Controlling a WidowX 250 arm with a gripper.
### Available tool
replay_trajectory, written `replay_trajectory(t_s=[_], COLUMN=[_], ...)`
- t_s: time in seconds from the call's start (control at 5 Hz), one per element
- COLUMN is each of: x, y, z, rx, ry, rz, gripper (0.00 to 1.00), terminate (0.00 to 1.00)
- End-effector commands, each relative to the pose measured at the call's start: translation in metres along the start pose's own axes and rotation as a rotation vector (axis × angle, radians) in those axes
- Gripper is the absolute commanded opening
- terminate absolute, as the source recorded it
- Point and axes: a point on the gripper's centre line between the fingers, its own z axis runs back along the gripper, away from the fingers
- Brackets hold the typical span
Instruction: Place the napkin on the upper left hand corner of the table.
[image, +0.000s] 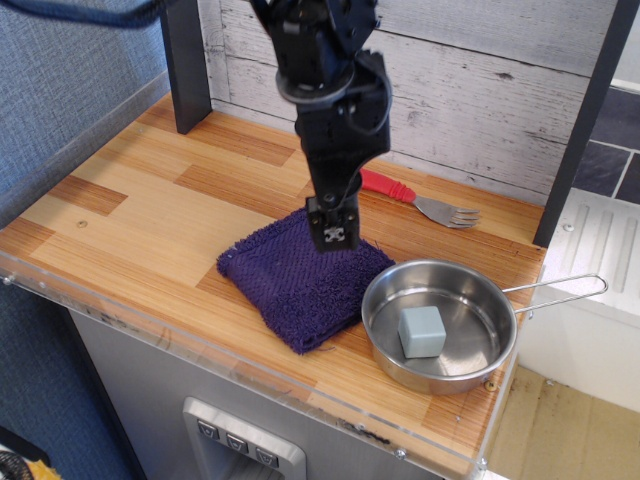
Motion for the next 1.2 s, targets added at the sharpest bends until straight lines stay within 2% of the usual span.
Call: replay_trajectory(t_s=[0.0,0.4,0.6,1.0], x=[-0.017,-0.025,-0.025,-0.04], y=[0.007,0.0,-0.006,0.01], z=[-0.027,-0.057,-0.065,-0.057], rx=[-0.072,-0.114,-0.077,-0.036], ry=[0.029,0.079,0.109,0.121], rz=[0.027,0.008,-0.022,0.028], gripper=[1.0,1.0,1.0,1.0], terminate=[0.0,0.0,0.0,0.0])
